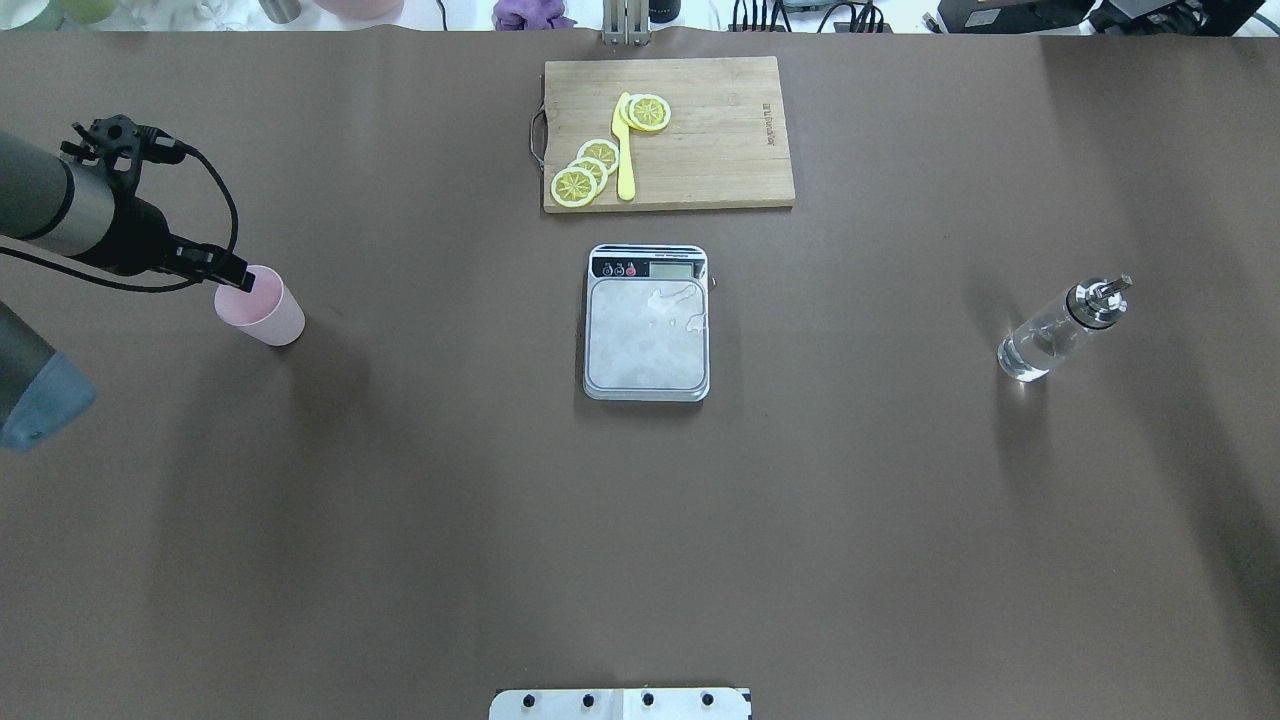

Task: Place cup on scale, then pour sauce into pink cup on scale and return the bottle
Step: 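Reach the left gripper to the pink cup and grasp it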

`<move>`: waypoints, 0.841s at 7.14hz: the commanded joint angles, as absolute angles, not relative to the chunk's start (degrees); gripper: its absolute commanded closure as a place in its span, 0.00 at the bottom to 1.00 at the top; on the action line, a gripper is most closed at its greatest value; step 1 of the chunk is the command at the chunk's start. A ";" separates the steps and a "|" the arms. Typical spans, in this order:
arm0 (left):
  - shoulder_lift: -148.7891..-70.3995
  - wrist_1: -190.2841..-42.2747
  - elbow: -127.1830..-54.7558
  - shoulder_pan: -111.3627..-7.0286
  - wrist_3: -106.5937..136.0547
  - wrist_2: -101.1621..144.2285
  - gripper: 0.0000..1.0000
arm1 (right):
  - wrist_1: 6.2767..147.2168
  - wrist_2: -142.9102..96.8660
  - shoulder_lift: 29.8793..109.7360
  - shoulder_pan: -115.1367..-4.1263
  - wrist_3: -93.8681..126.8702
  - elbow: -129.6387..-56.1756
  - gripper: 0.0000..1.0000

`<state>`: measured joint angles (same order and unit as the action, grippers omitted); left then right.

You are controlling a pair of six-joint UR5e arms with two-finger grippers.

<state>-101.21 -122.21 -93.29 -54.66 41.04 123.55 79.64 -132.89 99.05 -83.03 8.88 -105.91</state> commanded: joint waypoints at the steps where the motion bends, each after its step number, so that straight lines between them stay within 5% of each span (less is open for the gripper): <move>1: -100.99 -122.26 -93.16 -54.14 40.96 123.14 0.57 | 79.63 -132.89 99.14 -83.06 8.88 -105.91 0.00; 3: -100.99 -122.26 -93.16 -54.14 40.87 123.13 0.93 | 79.54 -132.89 99.14 -83.06 8.88 -106.00 0.00; 6: -101.07 -122.26 -93.60 -54.14 41.22 123.13 1.00 | 79.54 -132.89 99.14 -83.06 8.88 -106.00 0.00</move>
